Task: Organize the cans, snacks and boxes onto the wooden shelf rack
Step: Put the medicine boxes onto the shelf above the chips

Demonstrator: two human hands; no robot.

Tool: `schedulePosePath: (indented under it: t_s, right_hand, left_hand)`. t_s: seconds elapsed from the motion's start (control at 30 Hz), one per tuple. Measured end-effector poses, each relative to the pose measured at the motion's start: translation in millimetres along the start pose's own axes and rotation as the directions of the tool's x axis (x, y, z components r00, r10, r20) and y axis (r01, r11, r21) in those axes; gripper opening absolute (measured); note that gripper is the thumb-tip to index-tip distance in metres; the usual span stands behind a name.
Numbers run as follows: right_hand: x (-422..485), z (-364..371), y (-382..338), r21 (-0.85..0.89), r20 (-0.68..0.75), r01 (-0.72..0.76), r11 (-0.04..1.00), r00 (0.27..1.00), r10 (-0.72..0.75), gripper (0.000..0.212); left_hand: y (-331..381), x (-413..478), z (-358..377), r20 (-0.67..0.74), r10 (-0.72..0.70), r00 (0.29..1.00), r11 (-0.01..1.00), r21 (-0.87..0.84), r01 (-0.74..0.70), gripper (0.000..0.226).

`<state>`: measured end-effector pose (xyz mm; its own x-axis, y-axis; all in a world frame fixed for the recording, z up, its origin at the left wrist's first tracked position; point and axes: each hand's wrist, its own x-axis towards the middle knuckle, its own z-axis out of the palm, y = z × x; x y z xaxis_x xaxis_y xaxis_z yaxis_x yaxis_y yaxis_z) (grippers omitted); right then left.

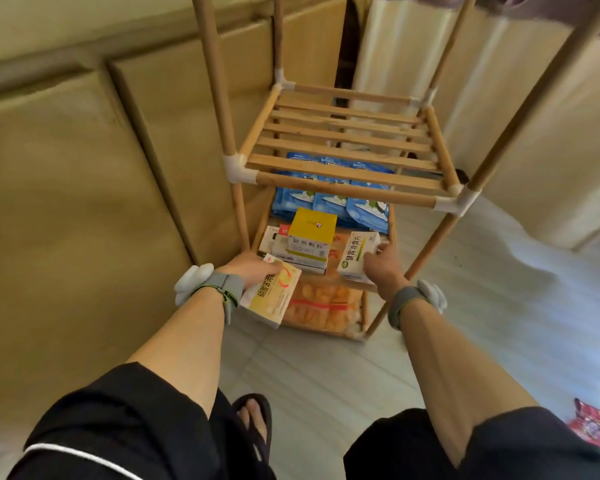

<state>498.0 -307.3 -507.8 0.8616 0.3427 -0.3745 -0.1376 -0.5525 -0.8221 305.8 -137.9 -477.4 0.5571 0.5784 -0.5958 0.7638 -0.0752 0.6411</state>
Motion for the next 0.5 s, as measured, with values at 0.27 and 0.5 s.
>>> schedulePosePath:
  t_s: [0.27,0.5]
  right_hand:
    - [2.3,15.7,-2.0,-0.265,0.069,0.063,0.962,0.997,-0.047,0.033]
    - [-2.1,11.7,-1.3,-0.39,0.084,0.076,0.918,0.995,-0.046,0.042]
  left_hand:
    - [-7.5,0.5,-7.2,-0.014,-0.028,1.0,1.0,-0.012,0.027,0.043]
    - [-4.1,-5.4,-7.0,0.007,-0.019,1.0,0.997,-0.068,0.02,0.039]
